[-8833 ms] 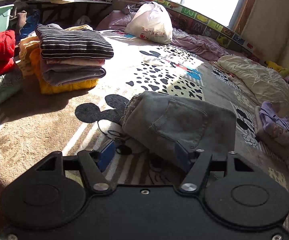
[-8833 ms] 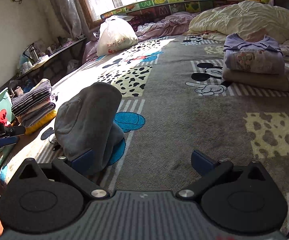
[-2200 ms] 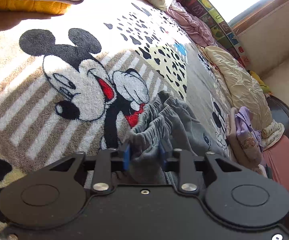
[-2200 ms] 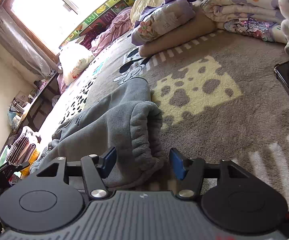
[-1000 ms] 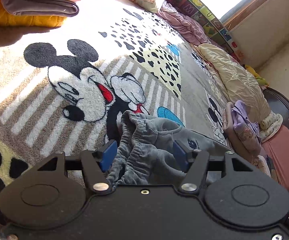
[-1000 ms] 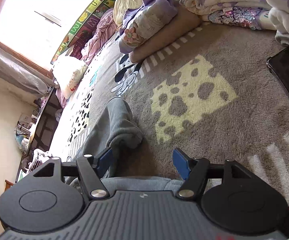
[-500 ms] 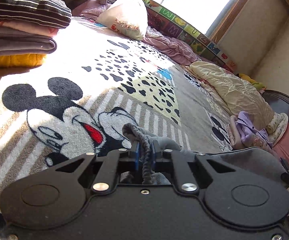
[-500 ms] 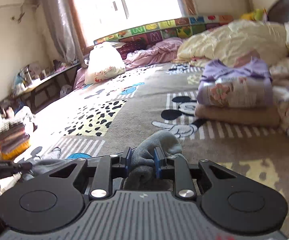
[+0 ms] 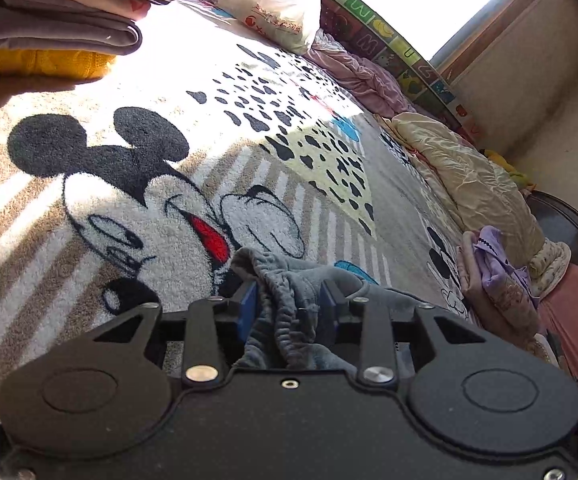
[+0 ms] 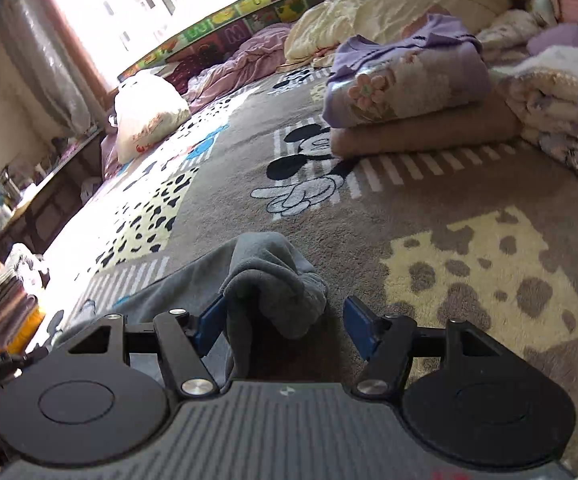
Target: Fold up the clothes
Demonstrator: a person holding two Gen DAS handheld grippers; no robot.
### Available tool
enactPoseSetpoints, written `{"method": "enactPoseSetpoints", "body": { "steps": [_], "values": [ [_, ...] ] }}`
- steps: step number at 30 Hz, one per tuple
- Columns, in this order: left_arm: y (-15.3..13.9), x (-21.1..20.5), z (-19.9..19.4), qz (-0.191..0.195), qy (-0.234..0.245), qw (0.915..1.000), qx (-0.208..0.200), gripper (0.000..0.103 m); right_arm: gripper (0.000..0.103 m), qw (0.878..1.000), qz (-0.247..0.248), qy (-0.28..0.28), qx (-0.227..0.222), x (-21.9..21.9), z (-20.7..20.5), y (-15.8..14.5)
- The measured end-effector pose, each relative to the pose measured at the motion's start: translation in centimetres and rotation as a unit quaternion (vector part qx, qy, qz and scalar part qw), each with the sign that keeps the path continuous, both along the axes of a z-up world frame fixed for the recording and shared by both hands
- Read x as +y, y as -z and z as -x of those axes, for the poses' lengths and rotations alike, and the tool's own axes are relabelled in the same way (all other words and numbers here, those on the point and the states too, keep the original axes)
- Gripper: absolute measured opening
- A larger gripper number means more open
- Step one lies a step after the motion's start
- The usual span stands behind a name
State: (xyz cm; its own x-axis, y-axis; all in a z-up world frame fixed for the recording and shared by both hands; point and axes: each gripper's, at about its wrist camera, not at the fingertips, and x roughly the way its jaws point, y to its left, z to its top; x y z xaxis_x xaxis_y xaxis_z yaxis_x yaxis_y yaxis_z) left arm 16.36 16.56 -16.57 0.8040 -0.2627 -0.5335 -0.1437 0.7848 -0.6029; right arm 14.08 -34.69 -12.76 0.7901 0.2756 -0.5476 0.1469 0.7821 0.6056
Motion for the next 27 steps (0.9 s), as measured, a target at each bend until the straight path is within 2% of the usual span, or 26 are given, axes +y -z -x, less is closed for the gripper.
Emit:
{"method": "enactPoseSetpoints", "body": {
  "steps": [2,5,8,10,11,13,14,15,17,19,20,22,24,25,27],
  "values": [
    [0.2,0.2,-0.1,0.009,-0.001,1.0000,0.003,0.032,0.066,0.993,-0.107,0.054,0.007,-2.8,-0.1,2.4],
    [0.5,0.5,-0.3,0.019,-0.001,0.9998,0.008,0.032,0.066,0.972,-0.215,0.092,0.002,-4.3,-0.5,5.8],
    [0.7,0.6,-0.4,0.023,0.002,0.9997,0.010,0.032,0.066,0.938,-0.319,0.130,-0.040,-4.6,0.1,7.6],
    [0.7,0.6,-0.5,0.022,0.005,0.9997,0.011,0.032,0.066,0.920,-0.355,0.155,-0.066,-5.1,1.0,8.1],
    [0.7,0.5,-0.5,0.020,0.007,0.9997,0.012,0.032,0.066,0.922,-0.346,0.165,-0.059,-5.3,1.2,8.2],
    [0.6,0.3,-0.6,0.018,0.012,0.9997,0.011,0.032,0.067,0.946,-0.275,0.170,0.015,-5.2,0.0,7.9],
    [0.6,0.3,-0.6,0.016,0.013,0.9997,0.011,0.032,0.067,0.954,-0.251,0.161,0.038,-5.0,-0.6,7.8],
    [0.6,0.2,-0.6,0.015,0.015,0.9997,0.010,0.032,0.068,0.957,-0.248,0.147,0.043,-4.6,-1.1,7.9],
    [0.5,0.1,-0.6,0.013,0.017,0.9997,0.010,0.032,0.067,0.951,-0.283,0.117,0.049,-4.0,-2.3,8.2],
    [0.5,-0.1,-0.6,0.007,0.021,0.9997,0.009,0.032,0.069,0.935,-0.335,0.093,0.064,-3.3,-3.9,9.0],
    [0.4,-0.2,-0.6,0.002,0.022,0.9997,0.008,0.032,0.069,0.932,-0.344,0.086,0.073,-2.9,-4.7,9.3],
    [0.3,-0.4,-0.5,-0.008,0.026,0.9996,0.005,0.032,0.067,0.938,-0.332,0.072,0.072,-2.0,-6.0,9.3],
    [0.1,-0.6,-0.4,-0.019,0.028,0.9994,-0.002,0.032,0.055,0.939,-0.333,0.058,0.061,-1.2,-6.9,9.3],
    [0.0,-0.8,-0.3,-0.026,0.029,0.9992,-0.008,0.025,0.040,0.941,-0.330,0.048,0.049,-0.8,-7.0,8.8],
    [-0.8,-1.4,0.1,-0.053,0.034,0.9976,-0.030,0.017,0.035,0.952,-0.304,0.028,0.017,-0.1,-7.1,6.9]
  ]
}}
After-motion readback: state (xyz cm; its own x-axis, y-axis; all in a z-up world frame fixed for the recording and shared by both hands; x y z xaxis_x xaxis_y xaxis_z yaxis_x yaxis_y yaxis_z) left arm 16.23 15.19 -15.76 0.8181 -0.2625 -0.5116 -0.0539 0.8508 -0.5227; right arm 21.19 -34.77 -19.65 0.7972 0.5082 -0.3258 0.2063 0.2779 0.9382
